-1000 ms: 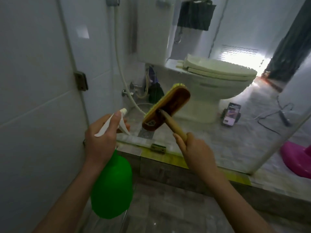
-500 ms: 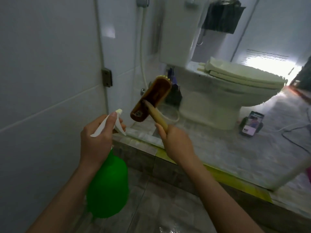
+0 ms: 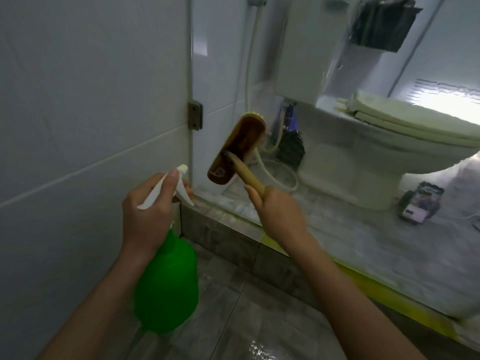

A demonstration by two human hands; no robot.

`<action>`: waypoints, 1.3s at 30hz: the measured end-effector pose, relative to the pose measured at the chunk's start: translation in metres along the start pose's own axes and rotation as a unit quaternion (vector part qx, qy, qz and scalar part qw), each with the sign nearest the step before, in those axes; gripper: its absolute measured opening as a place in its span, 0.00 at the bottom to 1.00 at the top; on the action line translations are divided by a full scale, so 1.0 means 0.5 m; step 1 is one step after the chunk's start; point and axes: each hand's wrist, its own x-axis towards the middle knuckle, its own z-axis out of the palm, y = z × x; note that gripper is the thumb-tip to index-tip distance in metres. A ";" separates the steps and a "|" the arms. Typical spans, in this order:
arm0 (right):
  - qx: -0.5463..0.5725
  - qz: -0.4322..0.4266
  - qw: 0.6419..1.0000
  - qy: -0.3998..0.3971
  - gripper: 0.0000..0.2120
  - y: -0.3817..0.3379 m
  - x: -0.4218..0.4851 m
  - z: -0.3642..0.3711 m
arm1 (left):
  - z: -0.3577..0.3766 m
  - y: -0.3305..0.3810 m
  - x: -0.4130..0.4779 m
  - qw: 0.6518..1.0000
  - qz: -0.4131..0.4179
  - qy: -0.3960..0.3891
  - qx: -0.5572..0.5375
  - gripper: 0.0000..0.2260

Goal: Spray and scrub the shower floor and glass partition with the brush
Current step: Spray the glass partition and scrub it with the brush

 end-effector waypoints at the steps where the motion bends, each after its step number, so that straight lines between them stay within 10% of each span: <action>1: 0.003 0.003 1.000 0.002 0.24 0.014 -0.008 -0.009 | 0.001 0.002 0.003 1.000 0.004 0.001 0.000 0.14; 7: 0.000 0.105 0.994 -0.016 0.24 0.122 -0.155 -0.068 | 0.005 0.003 0.008 0.999 0.002 0.015 -0.029 0.14; 13: -0.006 -0.034 0.999 -0.016 0.25 -0.074 0.062 -0.046 | 0.015 0.013 0.000 1.000 0.023 0.002 -0.011 0.13; 20: -0.006 0.067 0.997 0.034 0.26 0.112 -0.121 -0.140 | 0.005 0.027 0.005 0.999 0.026 0.011 -0.045 0.12; 27: 0.038 -0.043 0.998 0.041 0.25 -0.071 0.095 -0.151 | 0.007 0.046 0.003 0.998 0.058 0.019 -0.019 0.16; 34: 0.059 0.099 0.992 0.057 0.30 0.118 -0.141 -0.198 | 0.003 0.079 0.008 0.997 0.057 0.023 -0.038 0.13; 39: 0.071 -0.020 0.996 0.050 0.23 -0.081 0.061 -0.242 | 0.006 0.120 0.013 0.997 0.073 0.016 -0.028 0.18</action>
